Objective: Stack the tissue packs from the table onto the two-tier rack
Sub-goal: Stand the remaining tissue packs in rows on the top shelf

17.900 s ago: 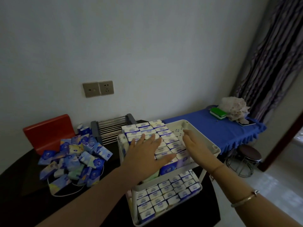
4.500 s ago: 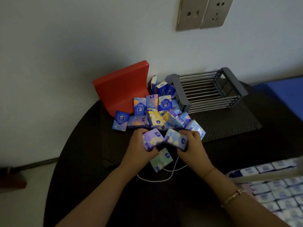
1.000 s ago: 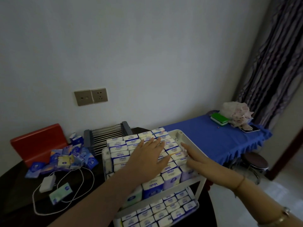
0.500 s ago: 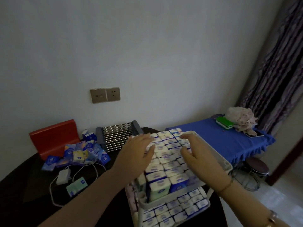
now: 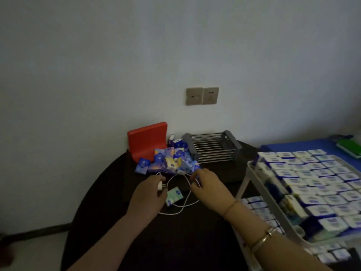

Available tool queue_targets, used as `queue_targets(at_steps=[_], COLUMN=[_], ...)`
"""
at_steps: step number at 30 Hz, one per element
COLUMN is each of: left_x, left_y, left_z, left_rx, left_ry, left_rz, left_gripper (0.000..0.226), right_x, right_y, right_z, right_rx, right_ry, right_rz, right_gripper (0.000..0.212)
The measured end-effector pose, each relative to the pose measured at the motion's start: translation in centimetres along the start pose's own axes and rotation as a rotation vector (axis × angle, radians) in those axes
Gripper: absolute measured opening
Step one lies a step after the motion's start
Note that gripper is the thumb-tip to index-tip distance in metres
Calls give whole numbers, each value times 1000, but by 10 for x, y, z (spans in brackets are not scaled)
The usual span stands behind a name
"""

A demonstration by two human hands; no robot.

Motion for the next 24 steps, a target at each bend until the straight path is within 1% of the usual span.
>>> queue_targets(at_steps=[2, 5, 8, 11, 15, 18, 21, 24], left_x=[11, 39, 76, 117, 164, 182, 186, 186], left_y=[-23, -48, -67, -80, -96, -108, -115, -112], left_z=[-3, -14, -38, -65, -91, -103, -105, -100], left_rx=[-42, -73, -77, -50, -33, -27, 3, 25], left_ry=[-24, -54, -90, -121, -101, -22, 78, 151], left_rz=[11, 12, 12, -22, -57, -83, -19, 48], left_gripper=[39, 47, 58, 71, 77, 74, 61, 54], right_x=[31, 69, 90, 107, 124, 126, 134, 141], right_y=[14, 47, 81, 114, 152, 183, 205, 216], right_z=[-13, -34, -61, -93, -125, -143, -147, -139], right_rx=[67, 134, 158, 154, 148, 180, 225, 284], right_ry=[-54, -84, -28, 52, 134, 219, 271, 299], right_rz=[-13, 32, 103, 142, 170, 90, -65, -57], right_gripper=[20, 34, 47, 53, 63, 70, 64, 59])
Point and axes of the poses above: each hand's wrist, its own z-axis away from the middle knuckle, its own x-axis out of the palm, y = z × x, the point moved 8 cm from there along -z, towards the middle knuckle, and after that the axes turned 10 degrees about -x, right-handed, at the moved point
